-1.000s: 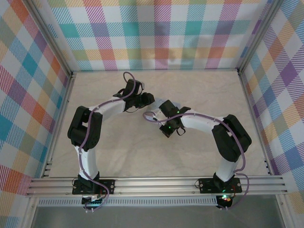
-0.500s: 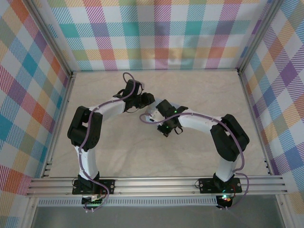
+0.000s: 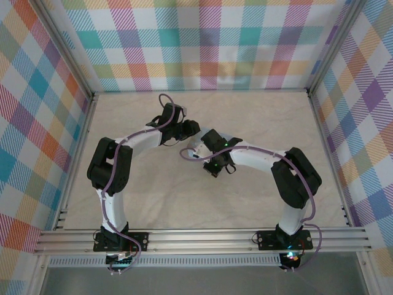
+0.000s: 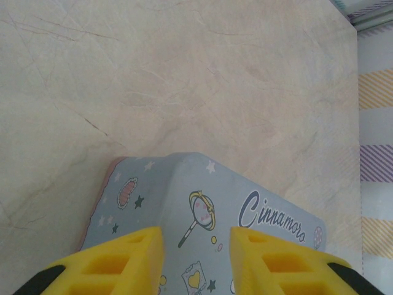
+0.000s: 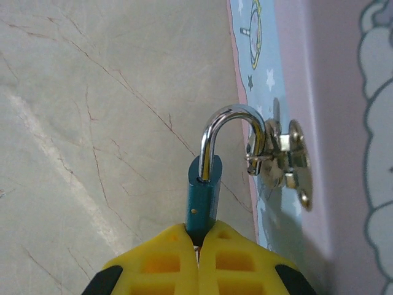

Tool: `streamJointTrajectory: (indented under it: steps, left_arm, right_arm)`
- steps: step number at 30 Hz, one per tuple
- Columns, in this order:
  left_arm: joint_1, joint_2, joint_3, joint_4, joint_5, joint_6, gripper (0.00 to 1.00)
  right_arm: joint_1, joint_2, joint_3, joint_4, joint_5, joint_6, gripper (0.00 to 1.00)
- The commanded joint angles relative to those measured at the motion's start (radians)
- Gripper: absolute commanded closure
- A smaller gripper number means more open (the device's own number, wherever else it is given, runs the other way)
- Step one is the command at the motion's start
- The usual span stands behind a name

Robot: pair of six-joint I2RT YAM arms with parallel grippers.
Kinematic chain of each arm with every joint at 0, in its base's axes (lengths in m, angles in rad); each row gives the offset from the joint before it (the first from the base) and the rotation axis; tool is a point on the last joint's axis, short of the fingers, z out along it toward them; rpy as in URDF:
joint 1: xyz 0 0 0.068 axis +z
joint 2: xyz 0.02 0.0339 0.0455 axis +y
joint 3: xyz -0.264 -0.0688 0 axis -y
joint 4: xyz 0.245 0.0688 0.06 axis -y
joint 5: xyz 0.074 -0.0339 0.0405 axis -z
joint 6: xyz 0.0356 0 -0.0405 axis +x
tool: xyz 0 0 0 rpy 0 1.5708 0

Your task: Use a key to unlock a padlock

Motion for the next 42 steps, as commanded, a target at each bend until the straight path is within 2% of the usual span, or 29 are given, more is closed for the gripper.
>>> streamJointTrajectory:
  steps: [1,13,23,30,34,42]
  left_arm:
    - [0.009,-0.003,-0.037,-0.079,0.013,-0.018,0.65]
    - [0.009,-0.011,-0.041,-0.082,0.008,-0.015,0.65]
    - [0.009,-0.012,-0.045,-0.078,0.005,-0.025,0.65]
    - [0.017,-0.025,-0.047,-0.083,-0.008,-0.025,0.64]
    - [0.035,-0.045,-0.065,-0.065,-0.007,-0.042,0.62]
    - [0.105,-0.13,-0.1,-0.084,-0.057,-0.027,0.45]
  right_arm:
    - [0.013,0.014,0.044,0.002,-0.001,-0.033,1.0]
    - [0.016,-0.01,0.007,0.023,0.015,-0.031,1.0]
    - [0.043,0.02,0.08,0.052,-0.004,-0.052,1.0]
    - [0.043,-0.049,-0.005,0.071,0.02,-0.031,1.0]
    - [0.043,-0.12,-0.068,0.098,0.016,0.008,1.0]
    - [0.041,-0.256,-0.171,0.162,0.017,0.096,1.0]
